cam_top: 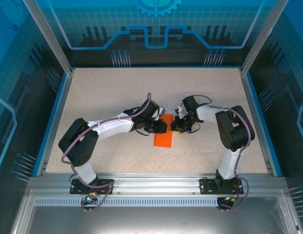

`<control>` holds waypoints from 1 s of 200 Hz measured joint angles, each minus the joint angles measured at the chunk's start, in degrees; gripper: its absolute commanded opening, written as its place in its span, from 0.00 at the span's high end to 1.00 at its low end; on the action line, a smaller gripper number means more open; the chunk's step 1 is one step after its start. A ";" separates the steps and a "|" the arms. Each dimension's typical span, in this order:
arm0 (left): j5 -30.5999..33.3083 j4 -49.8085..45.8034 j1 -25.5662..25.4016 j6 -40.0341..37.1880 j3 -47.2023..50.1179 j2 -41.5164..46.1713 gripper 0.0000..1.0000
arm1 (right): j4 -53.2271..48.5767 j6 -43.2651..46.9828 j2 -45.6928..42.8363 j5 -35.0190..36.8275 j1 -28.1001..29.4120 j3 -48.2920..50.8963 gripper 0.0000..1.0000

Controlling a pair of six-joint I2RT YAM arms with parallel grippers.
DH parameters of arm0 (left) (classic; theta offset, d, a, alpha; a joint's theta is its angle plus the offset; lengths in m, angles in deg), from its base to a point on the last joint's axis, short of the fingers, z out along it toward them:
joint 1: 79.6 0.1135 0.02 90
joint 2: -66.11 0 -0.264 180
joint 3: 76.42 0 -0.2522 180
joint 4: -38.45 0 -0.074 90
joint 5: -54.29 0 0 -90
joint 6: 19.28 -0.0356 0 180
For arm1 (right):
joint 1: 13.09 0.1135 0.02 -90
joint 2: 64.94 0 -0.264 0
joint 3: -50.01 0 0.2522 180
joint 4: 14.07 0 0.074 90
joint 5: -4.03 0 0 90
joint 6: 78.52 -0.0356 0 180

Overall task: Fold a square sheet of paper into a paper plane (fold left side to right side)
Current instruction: Fold the triangle a second time at the center of the table.

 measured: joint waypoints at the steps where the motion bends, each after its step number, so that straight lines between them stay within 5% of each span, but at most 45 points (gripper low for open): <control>1: -0.09 0.02 0.02 0.00 -0.07 -0.15 0.76 | 0.00 0.00 0.00 0.00 0.00 0.00 0.88; 67: -3.65 -0.42 -0.61 -1.25 -1.97 -7.10 0.76 | -0.02 0.02 0.00 0.00 -0.02 0.00 0.88; 200: 0.37 -4.20 -1.14 -3.32 -2.56 -9.09 0.82 | 0.11 -0.09 -4.00 -1.25 0.42 0.42 0.88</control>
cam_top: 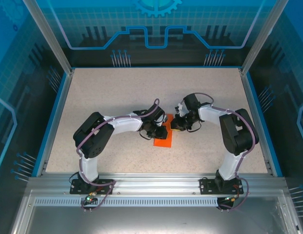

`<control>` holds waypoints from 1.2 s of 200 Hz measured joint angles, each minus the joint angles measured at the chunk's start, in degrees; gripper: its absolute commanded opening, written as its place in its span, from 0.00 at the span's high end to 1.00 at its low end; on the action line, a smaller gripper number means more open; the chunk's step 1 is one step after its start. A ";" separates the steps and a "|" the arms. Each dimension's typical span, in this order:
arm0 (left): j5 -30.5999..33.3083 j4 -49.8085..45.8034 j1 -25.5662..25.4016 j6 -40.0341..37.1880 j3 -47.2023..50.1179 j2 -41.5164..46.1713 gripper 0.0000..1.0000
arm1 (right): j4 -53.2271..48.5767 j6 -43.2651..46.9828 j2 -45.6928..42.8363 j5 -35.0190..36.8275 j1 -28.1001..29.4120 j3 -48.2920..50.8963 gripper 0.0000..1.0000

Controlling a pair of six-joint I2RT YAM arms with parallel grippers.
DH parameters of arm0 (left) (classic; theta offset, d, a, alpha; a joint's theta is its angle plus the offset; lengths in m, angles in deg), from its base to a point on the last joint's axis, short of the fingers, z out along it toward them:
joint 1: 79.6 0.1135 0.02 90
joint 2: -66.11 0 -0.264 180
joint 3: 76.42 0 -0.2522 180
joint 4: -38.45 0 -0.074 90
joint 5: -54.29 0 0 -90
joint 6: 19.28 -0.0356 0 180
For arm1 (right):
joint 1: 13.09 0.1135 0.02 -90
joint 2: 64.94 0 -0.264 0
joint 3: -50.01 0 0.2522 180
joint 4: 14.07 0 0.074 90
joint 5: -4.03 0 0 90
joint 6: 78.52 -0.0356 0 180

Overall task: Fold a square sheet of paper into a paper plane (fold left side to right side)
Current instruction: Fold the triangle a second time at the center of the table.

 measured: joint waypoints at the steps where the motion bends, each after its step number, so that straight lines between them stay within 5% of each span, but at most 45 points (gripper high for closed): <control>1: -0.02 0.02 0.00 0.00 0.00 0.00 0.82 | -0.02 0.00 0.00 0.00 0.02 0.00 0.88; 155: 1.95 -0.39 0.00 -1.60 -0.07 -1.20 0.82 | -0.52 -1.03 5.46 -0.68 2.99 -1.64 0.88; 240: 2.45 0.46 0.00 -2.97 7.87 4.83 0.82 | -1.11 -1.01 5.73 -0.68 2.91 -2.03 0.88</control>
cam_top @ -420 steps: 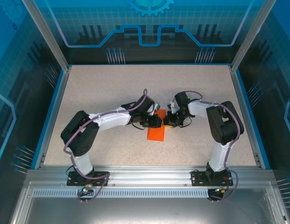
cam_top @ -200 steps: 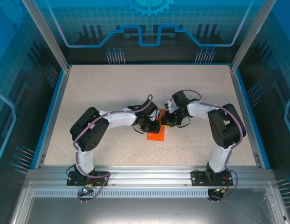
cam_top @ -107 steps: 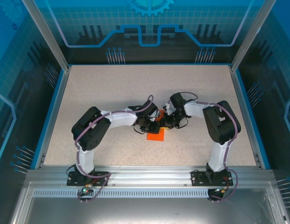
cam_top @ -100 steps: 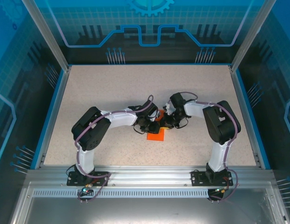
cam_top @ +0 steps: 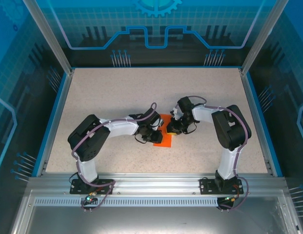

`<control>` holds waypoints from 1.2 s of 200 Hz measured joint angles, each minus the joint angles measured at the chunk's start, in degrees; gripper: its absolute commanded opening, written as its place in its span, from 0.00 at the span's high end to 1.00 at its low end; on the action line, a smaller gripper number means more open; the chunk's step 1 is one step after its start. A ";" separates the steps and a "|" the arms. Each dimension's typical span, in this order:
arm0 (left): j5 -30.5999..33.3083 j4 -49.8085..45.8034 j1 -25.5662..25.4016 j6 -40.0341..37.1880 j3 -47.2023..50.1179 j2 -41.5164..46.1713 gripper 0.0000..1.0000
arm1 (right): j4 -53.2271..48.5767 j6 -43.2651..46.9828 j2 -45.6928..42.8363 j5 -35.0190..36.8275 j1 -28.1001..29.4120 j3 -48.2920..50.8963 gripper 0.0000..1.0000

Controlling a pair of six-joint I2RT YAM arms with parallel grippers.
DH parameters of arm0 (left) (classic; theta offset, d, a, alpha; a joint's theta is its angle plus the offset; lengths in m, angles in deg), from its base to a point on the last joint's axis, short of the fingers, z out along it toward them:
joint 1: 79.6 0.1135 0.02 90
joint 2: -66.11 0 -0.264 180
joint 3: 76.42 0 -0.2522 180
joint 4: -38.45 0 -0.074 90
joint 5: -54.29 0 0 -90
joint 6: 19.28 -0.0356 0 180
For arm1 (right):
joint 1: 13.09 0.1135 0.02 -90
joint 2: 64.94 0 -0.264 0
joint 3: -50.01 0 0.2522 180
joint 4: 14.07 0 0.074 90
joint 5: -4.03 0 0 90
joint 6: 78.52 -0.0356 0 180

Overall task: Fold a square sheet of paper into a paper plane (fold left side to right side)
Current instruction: Fold the triangle a second time at the center of the table.

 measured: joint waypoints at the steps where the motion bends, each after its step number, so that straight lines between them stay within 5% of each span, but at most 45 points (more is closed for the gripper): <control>1: 0.02 0.00 0.00 0.00 0.09 0.07 0.82 | 0.00 0.00 0.00 0.00 0.00 0.00 0.88; 101: 1.42 2.49 -0.04 2.40 9.49 7.34 0.84 | 0.00 0.02 0.00 -0.04 0.00 0.00 0.88; 168: 0.57 -2.03 -0.04 3.06 5.46 11.91 0.82 | -0.02 0.20 0.00 -0.04 -0.02 0.00 0.88; 240: -2.08 1.36 -0.26 2.97 -5.22 -1.09 0.82 | -0.04 0.22 0.00 -0.07 -0.02 0.00 0.88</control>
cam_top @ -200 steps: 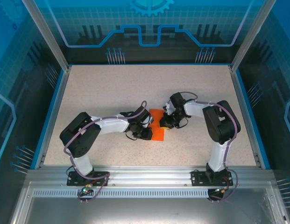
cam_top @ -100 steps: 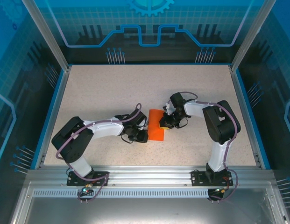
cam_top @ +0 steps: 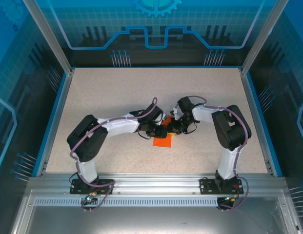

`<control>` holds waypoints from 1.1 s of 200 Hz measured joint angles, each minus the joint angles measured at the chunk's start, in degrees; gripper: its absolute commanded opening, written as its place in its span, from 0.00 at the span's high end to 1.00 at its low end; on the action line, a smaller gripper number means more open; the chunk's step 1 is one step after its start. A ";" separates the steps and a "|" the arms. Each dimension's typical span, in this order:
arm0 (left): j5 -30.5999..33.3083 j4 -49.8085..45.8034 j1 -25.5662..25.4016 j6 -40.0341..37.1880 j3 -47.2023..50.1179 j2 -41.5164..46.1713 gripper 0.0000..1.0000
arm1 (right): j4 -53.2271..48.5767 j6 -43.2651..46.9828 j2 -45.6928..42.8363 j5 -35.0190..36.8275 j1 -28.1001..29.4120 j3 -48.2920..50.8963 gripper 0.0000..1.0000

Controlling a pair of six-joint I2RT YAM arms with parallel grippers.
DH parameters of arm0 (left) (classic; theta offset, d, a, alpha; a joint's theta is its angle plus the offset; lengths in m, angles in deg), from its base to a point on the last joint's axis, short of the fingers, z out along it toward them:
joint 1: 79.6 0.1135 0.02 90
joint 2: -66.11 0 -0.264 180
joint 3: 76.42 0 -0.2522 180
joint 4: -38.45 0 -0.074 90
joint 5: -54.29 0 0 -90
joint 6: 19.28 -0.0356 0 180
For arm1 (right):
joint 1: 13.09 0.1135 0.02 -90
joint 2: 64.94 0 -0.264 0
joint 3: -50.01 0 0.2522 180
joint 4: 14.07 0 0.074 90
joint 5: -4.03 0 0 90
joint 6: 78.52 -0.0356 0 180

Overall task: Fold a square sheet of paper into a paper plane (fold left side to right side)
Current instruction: Fold the triangle a second time at the center of the table.

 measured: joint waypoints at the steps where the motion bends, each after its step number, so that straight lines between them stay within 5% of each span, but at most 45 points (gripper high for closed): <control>1: 0.02 -0.09 0.00 -0.02 0.00 -0.17 0.82 | 0.00 0.00 0.00 0.02 0.00 0.00 0.88; 117: 2.27 7.39 0.00 0.68 12.92 4.87 0.82 | -0.11 0.42 -0.02 0.00 -0.02 0.00 0.88; 185: 3.76 3.34 0.55 2.01 19.80 12.66 0.82 | -0.02 0.44 -0.02 -0.20 -0.02 0.02 0.87; 220: 3.63 -0.33 2.95 2.05 21.07 16.68 0.70 | 0.20 0.44 -1.05 0.15 -0.04 0.09 0.79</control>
